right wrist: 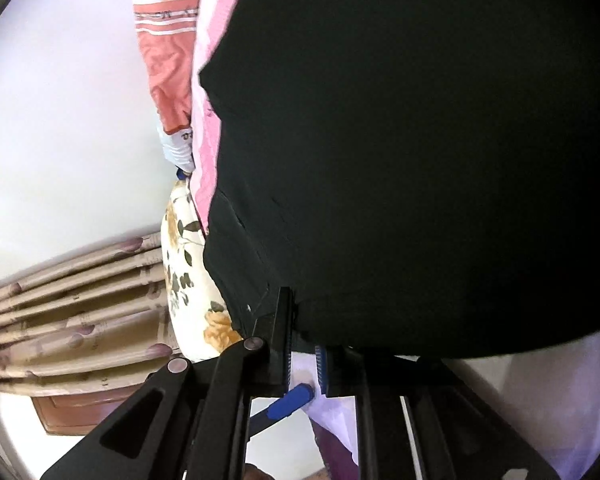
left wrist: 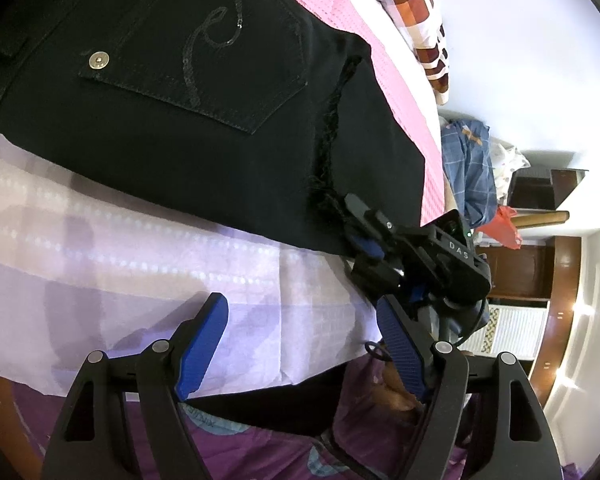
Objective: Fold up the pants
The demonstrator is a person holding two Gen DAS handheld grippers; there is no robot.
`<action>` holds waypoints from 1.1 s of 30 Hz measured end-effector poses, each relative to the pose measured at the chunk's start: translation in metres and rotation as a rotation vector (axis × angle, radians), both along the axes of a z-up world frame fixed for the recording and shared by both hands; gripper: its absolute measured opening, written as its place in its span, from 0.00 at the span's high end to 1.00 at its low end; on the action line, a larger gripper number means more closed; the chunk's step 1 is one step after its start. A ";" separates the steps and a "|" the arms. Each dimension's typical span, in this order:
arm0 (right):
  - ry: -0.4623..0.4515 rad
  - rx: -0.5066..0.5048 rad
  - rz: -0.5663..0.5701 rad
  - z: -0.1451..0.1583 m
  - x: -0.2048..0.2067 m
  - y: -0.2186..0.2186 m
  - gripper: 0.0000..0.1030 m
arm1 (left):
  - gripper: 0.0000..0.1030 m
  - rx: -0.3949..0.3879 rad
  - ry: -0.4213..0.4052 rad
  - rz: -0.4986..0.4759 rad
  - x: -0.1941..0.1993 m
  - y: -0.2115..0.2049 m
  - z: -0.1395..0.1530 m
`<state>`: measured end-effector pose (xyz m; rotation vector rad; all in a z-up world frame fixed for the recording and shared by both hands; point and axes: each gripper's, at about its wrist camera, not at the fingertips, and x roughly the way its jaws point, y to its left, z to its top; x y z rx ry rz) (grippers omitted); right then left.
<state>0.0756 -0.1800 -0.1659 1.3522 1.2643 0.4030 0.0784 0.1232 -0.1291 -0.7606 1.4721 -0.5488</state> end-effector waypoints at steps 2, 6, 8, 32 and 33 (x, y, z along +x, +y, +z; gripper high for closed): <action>0.004 0.019 0.001 -0.002 -0.002 -0.001 0.88 | 0.25 0.000 0.000 0.002 0.000 0.000 0.000; 0.032 0.029 0.014 -0.005 -0.003 0.005 0.88 | 0.25 0.005 0.003 0.007 0.002 0.001 0.000; 0.051 0.026 0.014 -0.008 -0.005 0.007 0.89 | 0.25 0.007 0.006 0.009 0.002 0.002 -0.001; -0.003 0.054 -0.039 0.024 -0.021 -0.046 0.48 | 0.25 0.009 -0.017 0.090 0.010 0.031 0.005; 0.010 0.062 -0.033 0.020 -0.021 -0.043 0.48 | 0.25 0.008 -0.012 0.092 0.010 0.032 0.003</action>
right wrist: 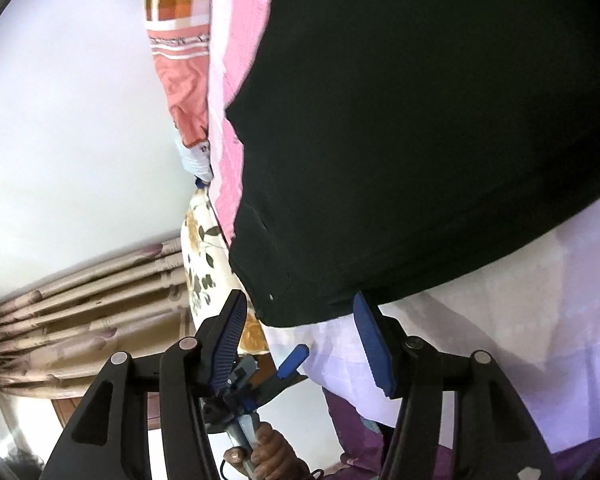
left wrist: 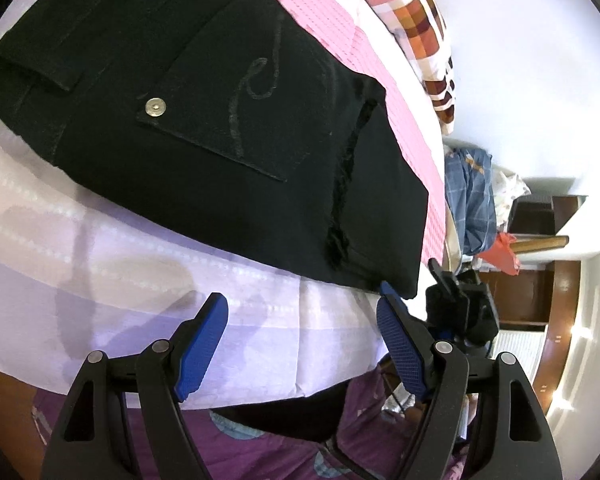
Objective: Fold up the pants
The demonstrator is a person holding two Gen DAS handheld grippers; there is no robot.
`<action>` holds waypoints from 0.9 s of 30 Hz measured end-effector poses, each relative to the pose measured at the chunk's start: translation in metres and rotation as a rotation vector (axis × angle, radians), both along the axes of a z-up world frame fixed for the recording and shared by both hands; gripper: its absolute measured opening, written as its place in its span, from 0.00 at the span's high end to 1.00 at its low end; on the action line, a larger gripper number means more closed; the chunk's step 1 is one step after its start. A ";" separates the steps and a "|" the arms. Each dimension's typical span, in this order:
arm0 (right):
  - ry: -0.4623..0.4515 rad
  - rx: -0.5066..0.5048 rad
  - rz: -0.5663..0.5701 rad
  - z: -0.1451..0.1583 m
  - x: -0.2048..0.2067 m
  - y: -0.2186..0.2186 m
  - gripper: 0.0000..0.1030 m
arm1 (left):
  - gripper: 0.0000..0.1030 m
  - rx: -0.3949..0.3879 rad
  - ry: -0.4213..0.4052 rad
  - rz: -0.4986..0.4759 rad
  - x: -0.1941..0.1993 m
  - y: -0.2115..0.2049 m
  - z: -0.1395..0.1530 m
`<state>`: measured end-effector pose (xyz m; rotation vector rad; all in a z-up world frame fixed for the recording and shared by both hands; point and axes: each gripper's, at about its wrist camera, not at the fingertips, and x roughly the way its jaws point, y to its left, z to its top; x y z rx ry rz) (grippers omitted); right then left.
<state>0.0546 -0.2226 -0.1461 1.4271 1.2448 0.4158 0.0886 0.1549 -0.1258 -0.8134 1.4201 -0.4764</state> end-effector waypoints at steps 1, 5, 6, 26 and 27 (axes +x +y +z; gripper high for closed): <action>0.011 0.007 0.004 -0.004 0.000 0.003 0.48 | 0.25 0.000 0.004 0.001 0.000 0.000 -0.001; 0.028 0.030 0.037 -0.009 0.002 0.016 0.48 | 0.25 0.002 -0.002 -0.007 0.000 0.000 0.001; 0.029 0.048 0.057 -0.007 0.003 0.020 0.48 | 0.25 0.007 -0.010 -0.007 0.000 0.001 0.004; -0.361 -0.625 0.496 0.034 0.067 0.071 0.80 | 0.27 0.125 -0.114 0.175 0.012 0.125 -0.011; -0.344 -0.588 0.474 0.032 0.068 0.065 0.80 | 0.27 0.086 -0.094 0.164 0.014 0.122 -0.019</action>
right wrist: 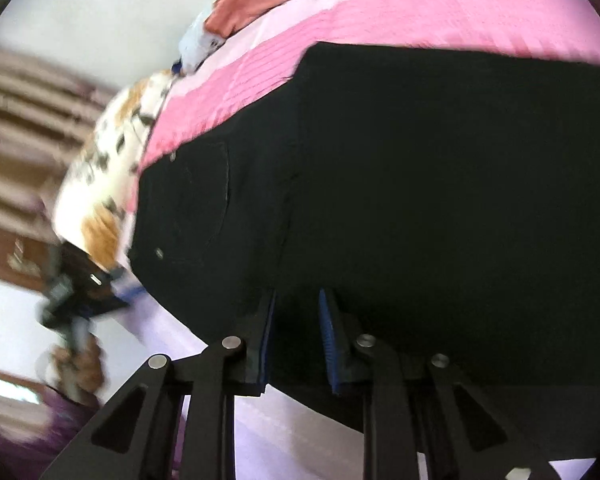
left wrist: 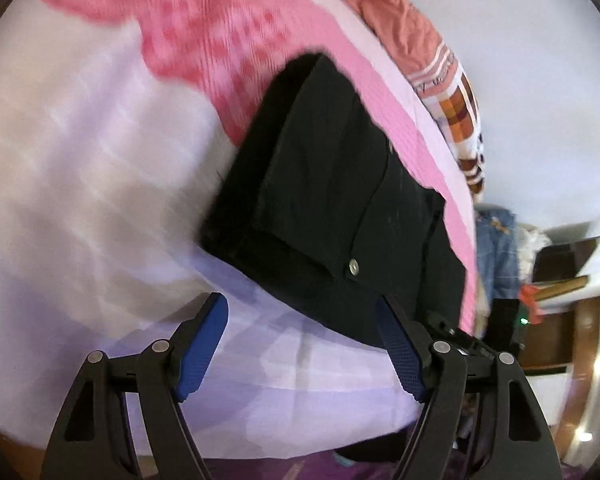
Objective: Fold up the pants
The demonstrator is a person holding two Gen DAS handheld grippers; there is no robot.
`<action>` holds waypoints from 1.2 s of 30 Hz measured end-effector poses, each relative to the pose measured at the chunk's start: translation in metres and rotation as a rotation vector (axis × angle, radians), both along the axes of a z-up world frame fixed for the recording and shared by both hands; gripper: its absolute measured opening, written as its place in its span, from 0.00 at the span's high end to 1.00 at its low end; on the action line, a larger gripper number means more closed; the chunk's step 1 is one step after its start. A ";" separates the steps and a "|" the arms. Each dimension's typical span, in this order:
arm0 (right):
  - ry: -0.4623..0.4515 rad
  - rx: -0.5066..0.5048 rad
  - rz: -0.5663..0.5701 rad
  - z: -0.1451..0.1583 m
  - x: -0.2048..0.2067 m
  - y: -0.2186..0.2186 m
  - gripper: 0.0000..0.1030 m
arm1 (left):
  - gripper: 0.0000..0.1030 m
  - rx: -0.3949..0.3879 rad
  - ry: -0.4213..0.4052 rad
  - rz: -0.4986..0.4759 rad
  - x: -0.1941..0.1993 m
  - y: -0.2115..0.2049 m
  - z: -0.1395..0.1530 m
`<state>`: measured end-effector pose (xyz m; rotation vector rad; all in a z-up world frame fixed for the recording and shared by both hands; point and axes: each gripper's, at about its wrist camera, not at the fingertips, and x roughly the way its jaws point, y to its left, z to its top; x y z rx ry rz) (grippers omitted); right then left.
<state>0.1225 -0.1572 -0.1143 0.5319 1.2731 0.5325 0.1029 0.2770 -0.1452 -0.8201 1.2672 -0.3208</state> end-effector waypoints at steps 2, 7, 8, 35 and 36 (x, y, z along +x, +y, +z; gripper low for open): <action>0.051 0.093 -0.052 -0.008 0.002 -0.015 0.80 | 0.27 -0.044 -0.025 0.016 0.002 -0.001 -0.003; 0.069 0.142 -0.092 -0.012 -0.003 -0.022 0.76 | 0.30 -0.128 -0.065 0.072 0.010 0.001 -0.010; 0.062 0.144 -0.090 -0.011 -0.005 -0.021 0.71 | 0.39 -0.109 -0.074 0.080 0.009 0.001 -0.009; 0.008 0.179 -0.080 -0.009 -0.006 -0.007 0.54 | 0.71 0.000 -0.130 0.127 0.028 -0.014 -0.007; 0.009 0.180 -0.079 -0.009 -0.006 -0.007 0.54 | 0.72 0.003 -0.130 0.137 0.027 -0.013 -0.007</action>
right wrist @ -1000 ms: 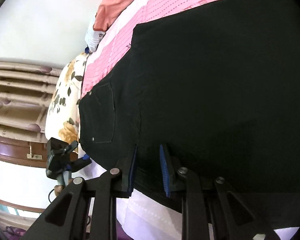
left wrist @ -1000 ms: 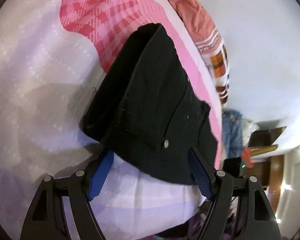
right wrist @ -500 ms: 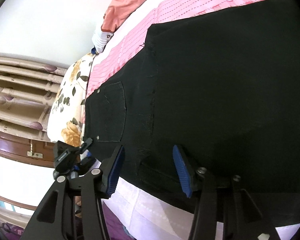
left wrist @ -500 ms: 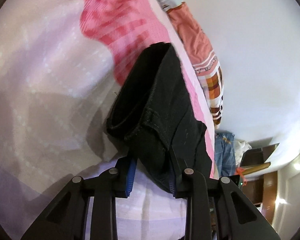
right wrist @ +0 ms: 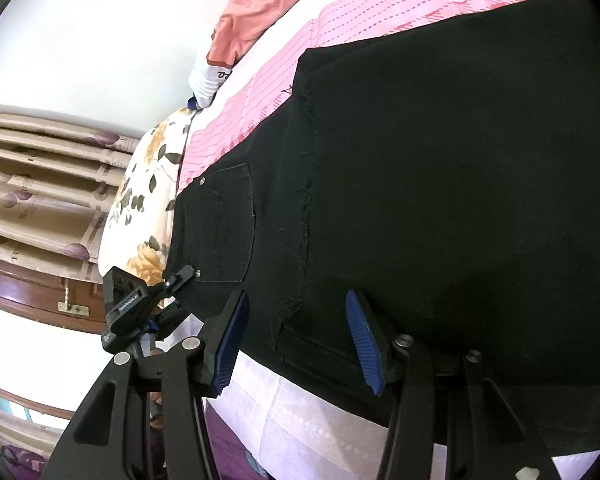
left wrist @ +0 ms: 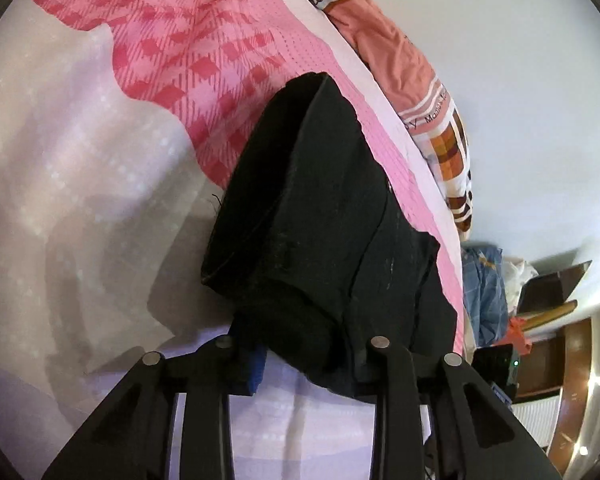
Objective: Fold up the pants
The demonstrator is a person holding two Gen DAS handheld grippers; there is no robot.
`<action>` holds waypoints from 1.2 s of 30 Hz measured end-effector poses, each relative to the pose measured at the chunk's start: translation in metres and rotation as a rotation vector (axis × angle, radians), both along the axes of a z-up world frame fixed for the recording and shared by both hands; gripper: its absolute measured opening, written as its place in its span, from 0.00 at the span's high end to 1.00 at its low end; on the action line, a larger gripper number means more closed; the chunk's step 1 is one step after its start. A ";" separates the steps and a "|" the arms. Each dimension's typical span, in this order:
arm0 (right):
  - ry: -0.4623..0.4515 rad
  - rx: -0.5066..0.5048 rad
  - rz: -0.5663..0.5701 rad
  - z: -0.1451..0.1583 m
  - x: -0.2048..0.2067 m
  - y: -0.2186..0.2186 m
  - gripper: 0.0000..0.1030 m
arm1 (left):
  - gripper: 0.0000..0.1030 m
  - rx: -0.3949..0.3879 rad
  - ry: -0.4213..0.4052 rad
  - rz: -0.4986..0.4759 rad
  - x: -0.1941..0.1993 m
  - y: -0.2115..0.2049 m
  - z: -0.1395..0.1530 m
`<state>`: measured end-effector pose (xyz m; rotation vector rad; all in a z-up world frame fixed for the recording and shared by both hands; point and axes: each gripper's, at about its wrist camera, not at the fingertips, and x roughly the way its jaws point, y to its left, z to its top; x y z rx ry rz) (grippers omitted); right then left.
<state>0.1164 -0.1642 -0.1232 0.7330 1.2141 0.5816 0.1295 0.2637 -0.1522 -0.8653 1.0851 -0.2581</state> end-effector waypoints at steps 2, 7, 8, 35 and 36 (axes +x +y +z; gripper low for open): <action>0.006 0.009 -0.010 0.000 0.000 -0.002 0.54 | 0.73 0.046 -0.012 0.001 -0.003 -0.004 0.008; -0.067 0.070 -0.093 0.015 -0.003 -0.026 0.54 | 0.76 0.230 -0.196 -0.087 -0.009 -0.044 0.078; -0.084 0.089 -0.120 0.020 -0.003 -0.039 0.54 | 0.77 0.251 -0.230 -0.102 -0.009 -0.053 0.091; -0.011 0.337 -0.313 0.003 -0.004 -0.159 0.40 | 0.86 0.221 -0.572 -0.380 0.017 -0.246 0.195; -0.013 0.342 -0.295 0.004 -0.008 -0.154 0.38 | 0.86 0.244 -0.575 -0.361 0.020 -0.234 0.201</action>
